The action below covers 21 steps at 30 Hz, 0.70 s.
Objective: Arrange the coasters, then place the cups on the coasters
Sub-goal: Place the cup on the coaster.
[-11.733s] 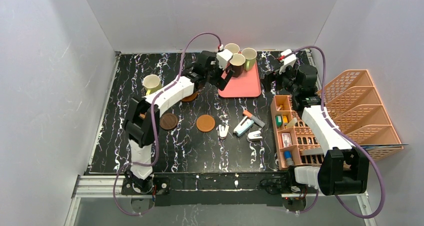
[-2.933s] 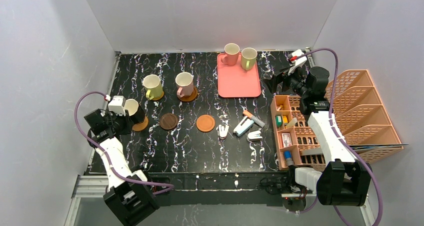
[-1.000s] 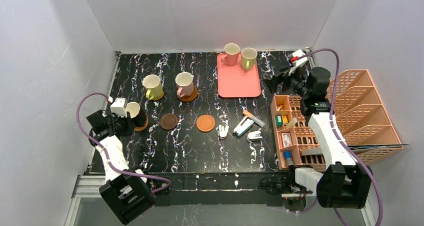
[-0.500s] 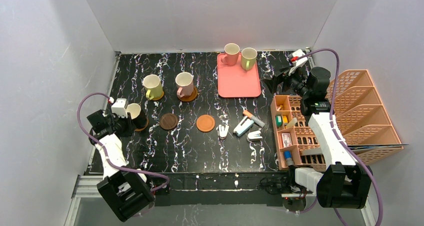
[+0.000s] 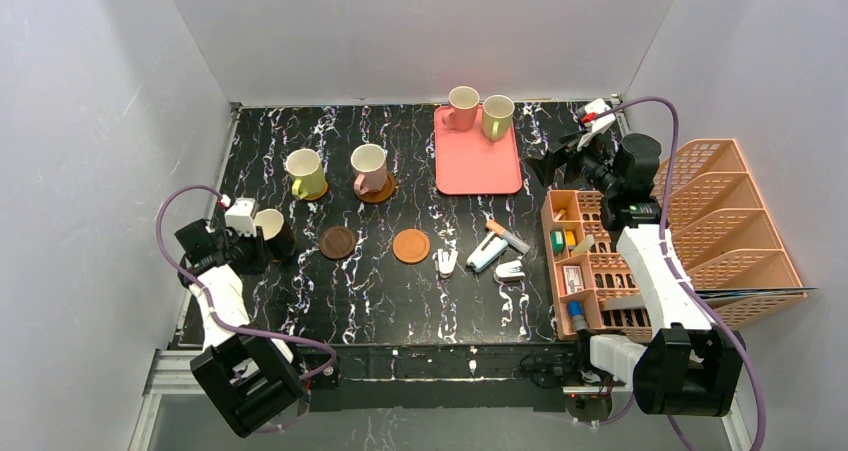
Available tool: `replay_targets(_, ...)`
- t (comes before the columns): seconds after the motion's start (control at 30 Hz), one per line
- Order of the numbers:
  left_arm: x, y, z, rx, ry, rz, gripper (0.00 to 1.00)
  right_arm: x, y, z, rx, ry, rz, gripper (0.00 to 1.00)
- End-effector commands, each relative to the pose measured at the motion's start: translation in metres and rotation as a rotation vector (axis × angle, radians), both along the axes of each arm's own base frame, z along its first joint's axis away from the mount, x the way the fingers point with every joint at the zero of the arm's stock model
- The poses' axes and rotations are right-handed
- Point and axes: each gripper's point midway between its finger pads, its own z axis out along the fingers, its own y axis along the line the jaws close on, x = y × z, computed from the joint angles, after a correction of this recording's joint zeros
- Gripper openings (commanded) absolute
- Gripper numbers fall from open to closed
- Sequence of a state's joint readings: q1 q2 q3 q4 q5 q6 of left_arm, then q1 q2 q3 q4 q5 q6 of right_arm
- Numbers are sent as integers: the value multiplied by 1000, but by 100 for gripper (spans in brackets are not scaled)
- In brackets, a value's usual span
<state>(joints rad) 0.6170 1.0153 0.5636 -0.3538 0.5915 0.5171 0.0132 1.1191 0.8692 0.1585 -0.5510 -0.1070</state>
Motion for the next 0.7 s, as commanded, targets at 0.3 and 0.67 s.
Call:
replay_targets(0.3,15,0,19,8,-71,-48,0,1,0,10,-1,-35,10,98)
replay_targets(0.67,16,1,18,1,-68,-43,0,15,-6,-58,-61,137,-3,98)
